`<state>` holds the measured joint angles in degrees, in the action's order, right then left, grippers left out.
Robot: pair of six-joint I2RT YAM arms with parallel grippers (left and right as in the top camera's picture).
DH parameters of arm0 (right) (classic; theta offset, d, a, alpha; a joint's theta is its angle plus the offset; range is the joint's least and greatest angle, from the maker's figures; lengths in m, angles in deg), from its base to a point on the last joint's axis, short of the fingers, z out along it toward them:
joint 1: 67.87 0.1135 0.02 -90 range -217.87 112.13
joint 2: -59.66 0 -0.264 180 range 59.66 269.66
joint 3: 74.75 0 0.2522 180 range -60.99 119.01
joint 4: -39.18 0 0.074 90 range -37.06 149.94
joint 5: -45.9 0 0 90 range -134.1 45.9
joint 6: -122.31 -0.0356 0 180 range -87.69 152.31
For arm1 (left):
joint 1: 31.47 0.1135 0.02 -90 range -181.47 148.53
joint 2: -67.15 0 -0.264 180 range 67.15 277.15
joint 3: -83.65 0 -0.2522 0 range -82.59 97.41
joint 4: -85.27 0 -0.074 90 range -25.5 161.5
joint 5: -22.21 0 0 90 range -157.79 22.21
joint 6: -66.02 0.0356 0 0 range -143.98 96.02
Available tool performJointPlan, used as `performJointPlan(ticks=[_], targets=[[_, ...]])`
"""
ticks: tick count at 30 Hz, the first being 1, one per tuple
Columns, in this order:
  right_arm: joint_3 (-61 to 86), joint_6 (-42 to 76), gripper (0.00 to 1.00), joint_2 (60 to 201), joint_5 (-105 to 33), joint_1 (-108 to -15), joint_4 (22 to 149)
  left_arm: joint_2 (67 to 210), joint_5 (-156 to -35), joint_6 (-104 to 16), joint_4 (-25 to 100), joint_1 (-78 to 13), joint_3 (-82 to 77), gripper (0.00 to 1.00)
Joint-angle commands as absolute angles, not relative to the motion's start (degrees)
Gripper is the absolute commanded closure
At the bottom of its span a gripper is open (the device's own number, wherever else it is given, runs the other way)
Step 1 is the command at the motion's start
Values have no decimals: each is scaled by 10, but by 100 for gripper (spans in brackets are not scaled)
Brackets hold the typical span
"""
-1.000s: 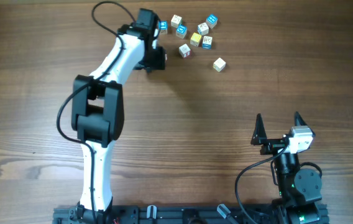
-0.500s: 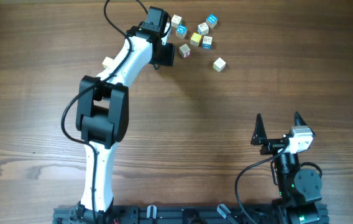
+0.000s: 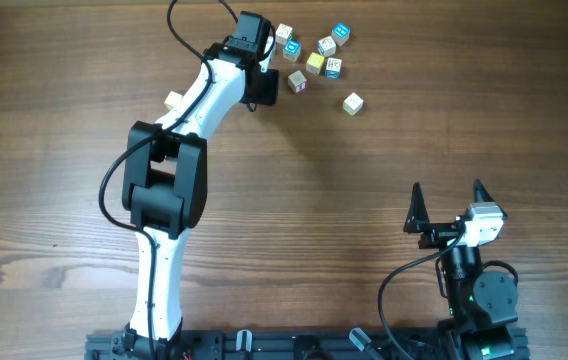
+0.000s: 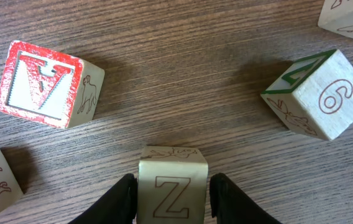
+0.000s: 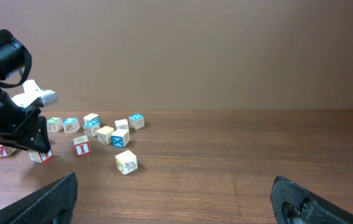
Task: Form a horizontal line
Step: 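Lower the left gripper and grasp the white Z block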
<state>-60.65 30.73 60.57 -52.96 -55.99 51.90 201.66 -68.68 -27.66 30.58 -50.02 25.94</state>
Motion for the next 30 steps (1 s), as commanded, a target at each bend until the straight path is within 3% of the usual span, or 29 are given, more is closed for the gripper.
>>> performJointPlan(ticks=[1, 2, 3, 14, 20, 25, 30], targets=[[-607, 312, 0, 603, -535, -563, 517, 2030, -681, -274, 308, -501, 252, 55], [-607, 312, 0, 603, -535, -563, 517, 2030, -681, -274, 308, -501, 252, 55], [-607, 312, 0, 603, -535, -563, 517, 2030, -681, -274, 308, -501, 252, 62], [-607, 312, 0, 603, -535, -563, 517, 1980, -682, -274, 285, -501, 254, 77], [-607, 312, 0, 603, -535, -563, 517, 1824, -682, -279, 175, -501, 254, 83], [-607, 312, 0, 603, -535, -563, 517, 1693, -683, -335, 85, -501, 254, 83], [-607, 312, 0, 603, -535, -563, 517, 1619, -683, -392, -41, -501, 254, 89]])
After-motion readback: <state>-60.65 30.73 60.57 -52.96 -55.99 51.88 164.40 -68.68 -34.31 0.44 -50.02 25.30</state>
